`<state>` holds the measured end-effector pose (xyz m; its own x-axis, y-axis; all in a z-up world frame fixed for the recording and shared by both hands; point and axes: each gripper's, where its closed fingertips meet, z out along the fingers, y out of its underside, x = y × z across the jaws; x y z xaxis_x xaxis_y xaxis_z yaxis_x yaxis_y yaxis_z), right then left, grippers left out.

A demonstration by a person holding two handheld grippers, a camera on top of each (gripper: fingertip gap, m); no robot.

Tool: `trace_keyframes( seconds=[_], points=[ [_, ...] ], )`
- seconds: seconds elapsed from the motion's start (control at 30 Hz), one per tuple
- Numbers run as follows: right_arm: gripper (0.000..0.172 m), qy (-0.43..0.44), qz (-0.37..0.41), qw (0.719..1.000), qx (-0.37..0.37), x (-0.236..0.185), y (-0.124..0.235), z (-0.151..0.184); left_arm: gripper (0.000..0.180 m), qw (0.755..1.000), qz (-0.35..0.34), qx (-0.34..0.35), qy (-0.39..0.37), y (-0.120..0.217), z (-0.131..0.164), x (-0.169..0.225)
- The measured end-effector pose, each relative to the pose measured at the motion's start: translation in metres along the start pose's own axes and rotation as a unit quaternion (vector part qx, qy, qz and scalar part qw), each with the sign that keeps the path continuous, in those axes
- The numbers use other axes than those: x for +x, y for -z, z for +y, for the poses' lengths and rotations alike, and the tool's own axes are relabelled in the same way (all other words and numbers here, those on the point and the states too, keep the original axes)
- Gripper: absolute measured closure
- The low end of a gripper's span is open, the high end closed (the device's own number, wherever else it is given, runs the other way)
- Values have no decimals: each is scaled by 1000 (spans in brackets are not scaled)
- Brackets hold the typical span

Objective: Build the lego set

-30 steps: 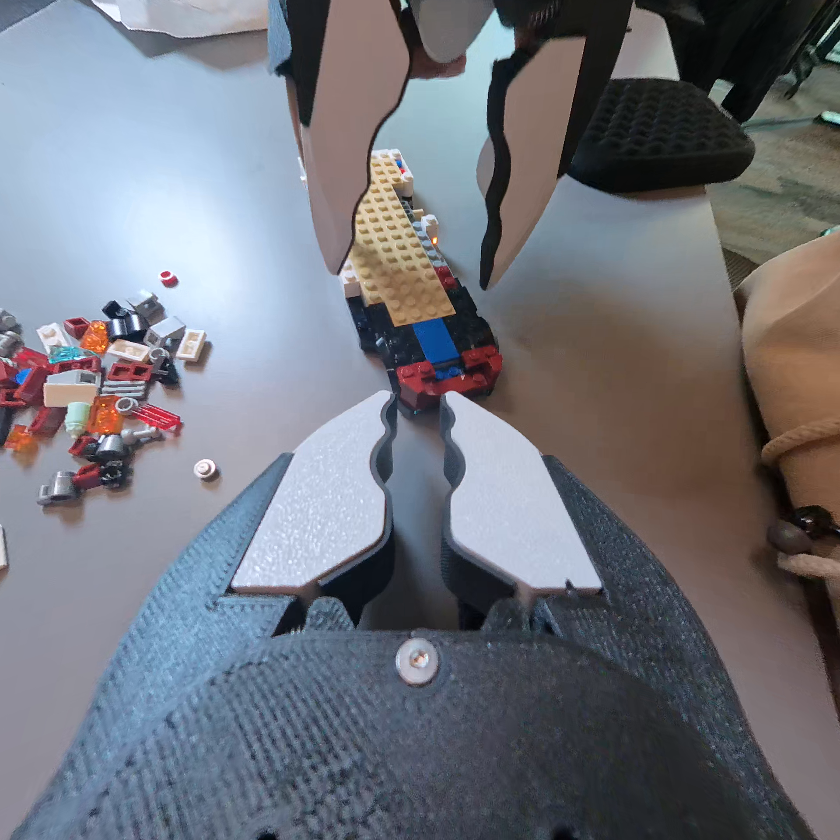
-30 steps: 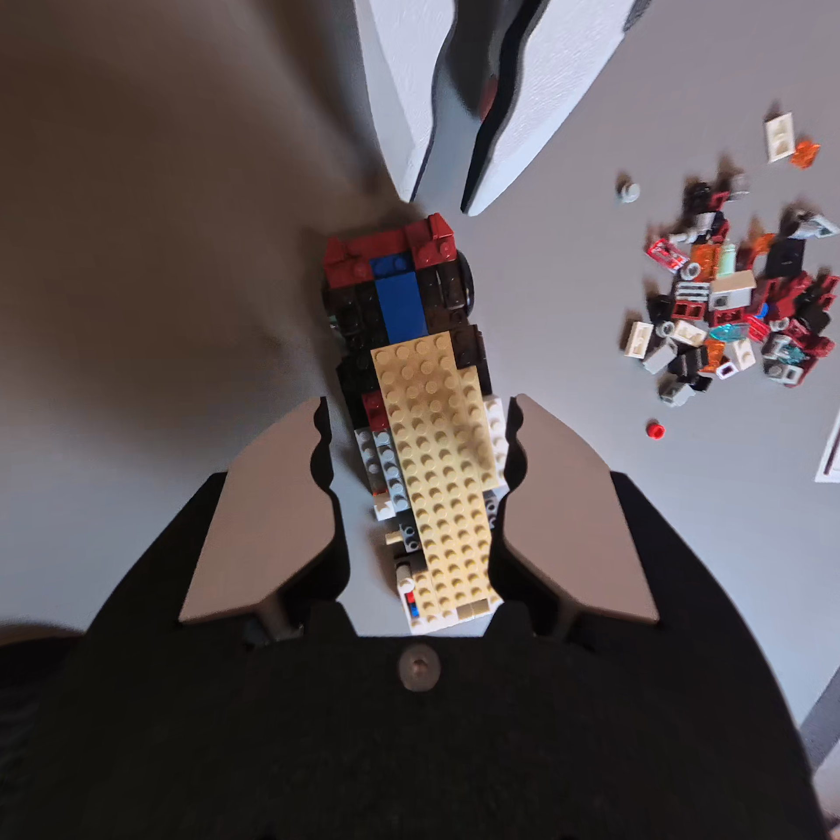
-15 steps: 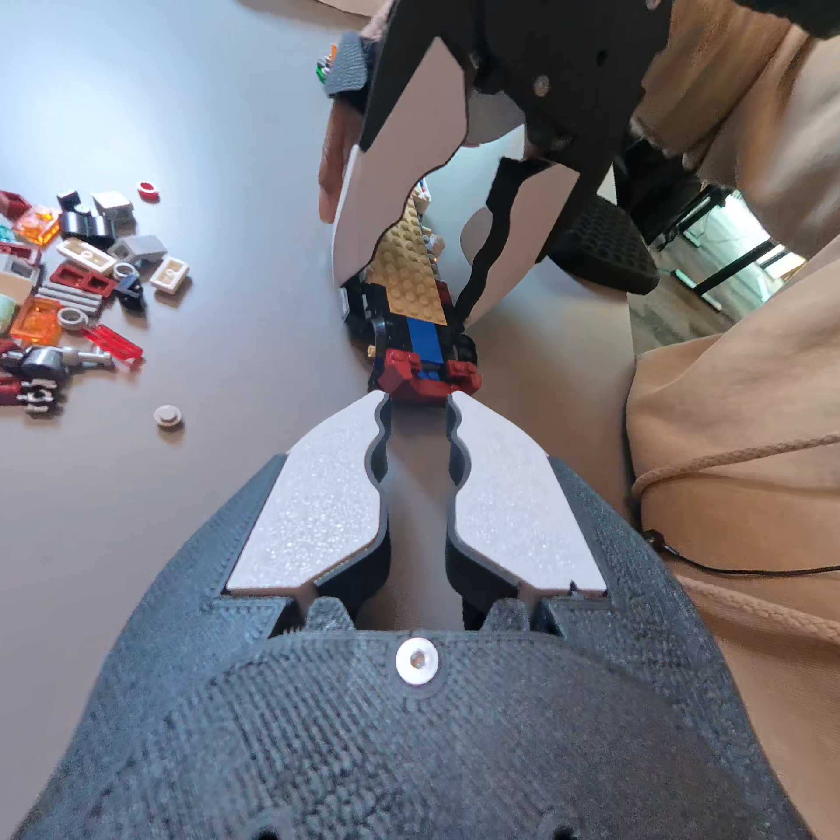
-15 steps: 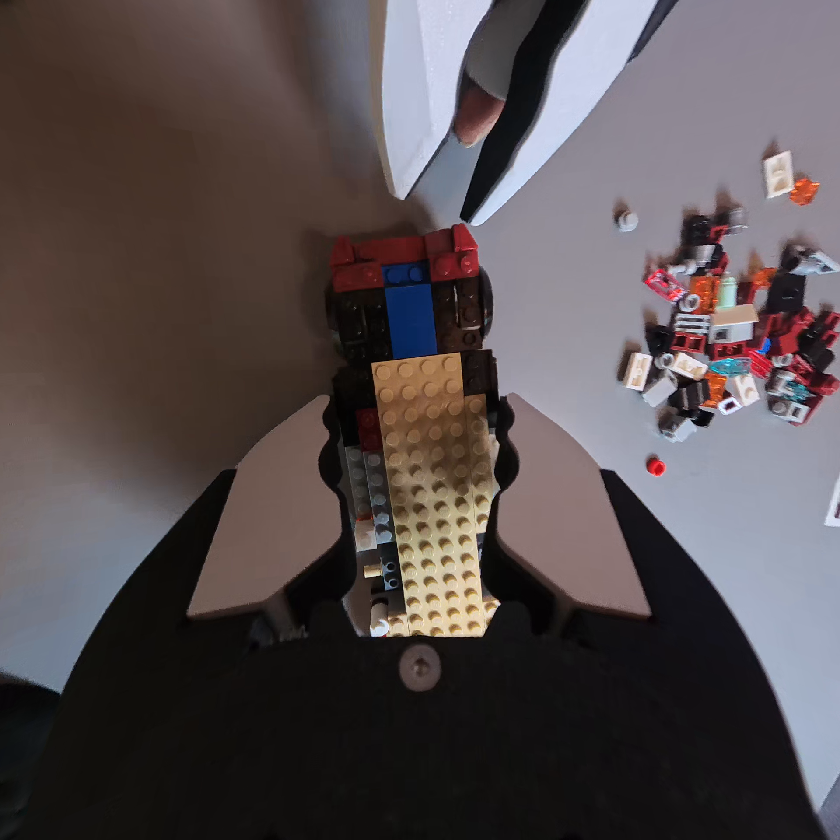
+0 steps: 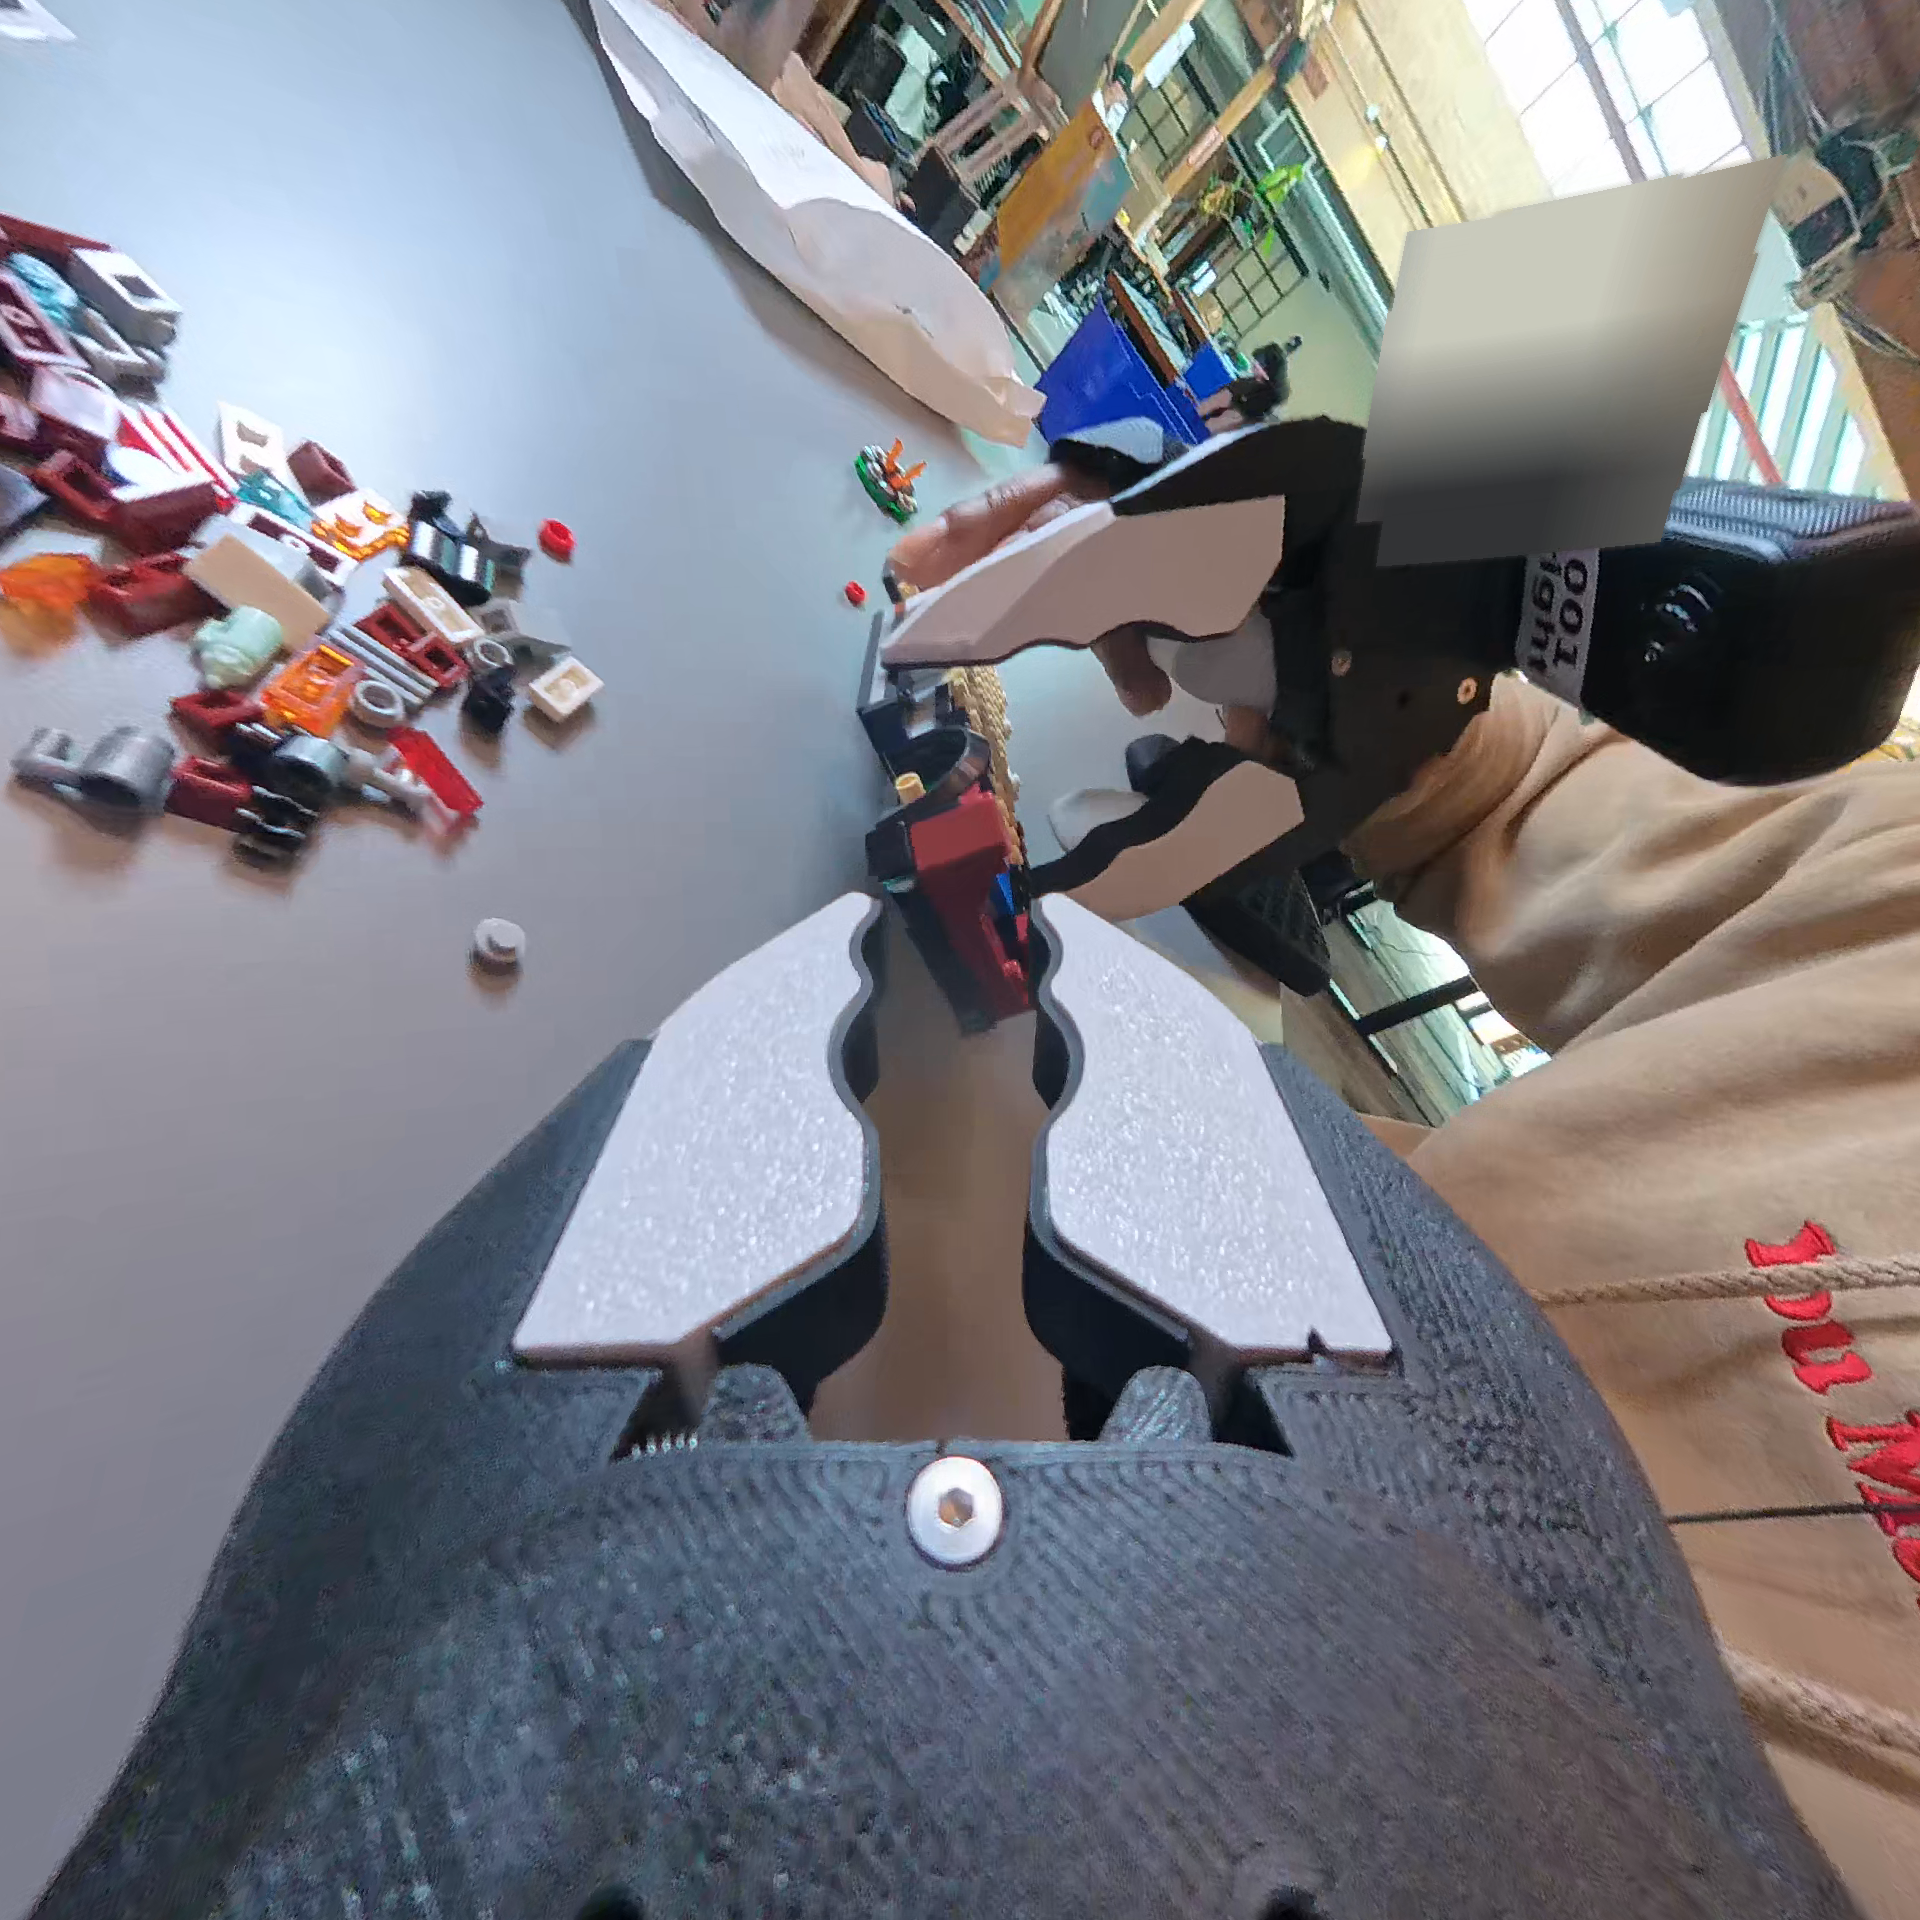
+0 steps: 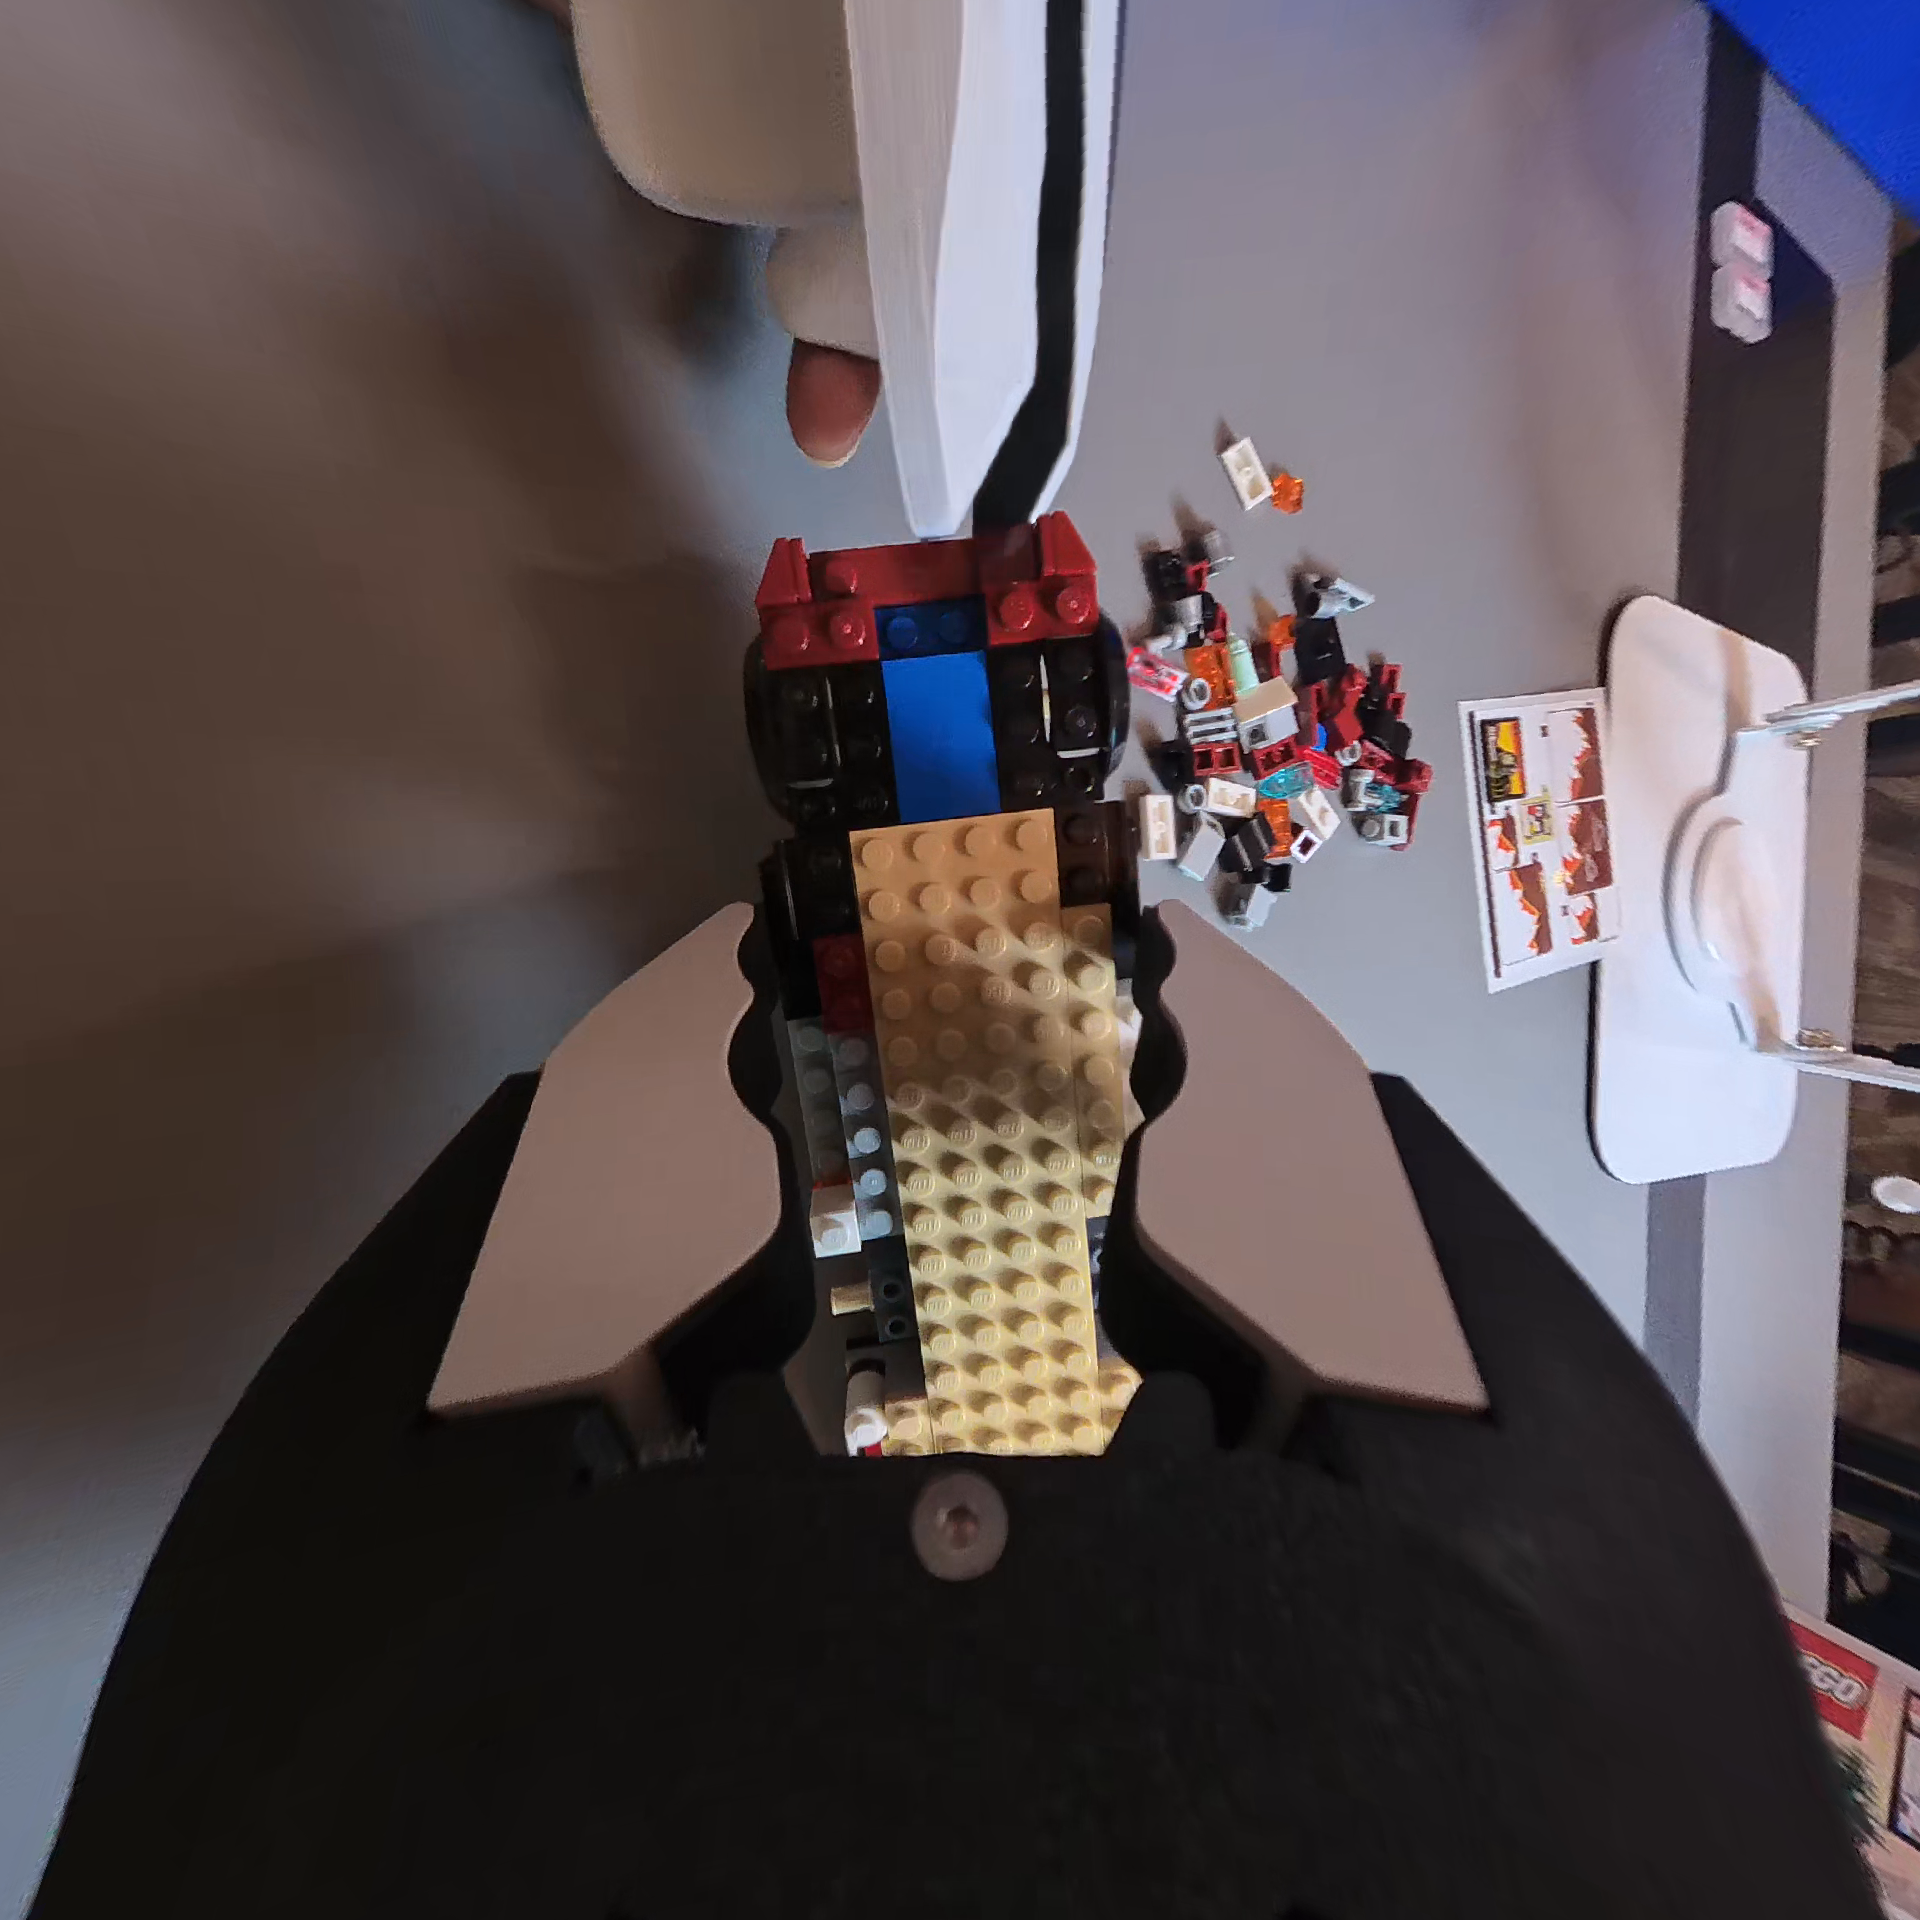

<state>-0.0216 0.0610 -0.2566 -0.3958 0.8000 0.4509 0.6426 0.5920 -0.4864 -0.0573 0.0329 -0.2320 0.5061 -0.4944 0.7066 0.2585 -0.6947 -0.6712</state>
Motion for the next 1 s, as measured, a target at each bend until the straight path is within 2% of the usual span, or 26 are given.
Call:
trace_keyframes(
  seconds=[0.3,0.6,1.0],
  points=[
    [106,7,78,996,44,10,-2,-12,159,999,-25,33,-24,6,-13,-2],
    [105,54,164,980,96,19,7,-22,162,980,-92,38,-173,12,-21,14],
    [105,76,211,968,108,21,9,-27,163,973,-101,38,-203,14,-22,20]
  ],
)
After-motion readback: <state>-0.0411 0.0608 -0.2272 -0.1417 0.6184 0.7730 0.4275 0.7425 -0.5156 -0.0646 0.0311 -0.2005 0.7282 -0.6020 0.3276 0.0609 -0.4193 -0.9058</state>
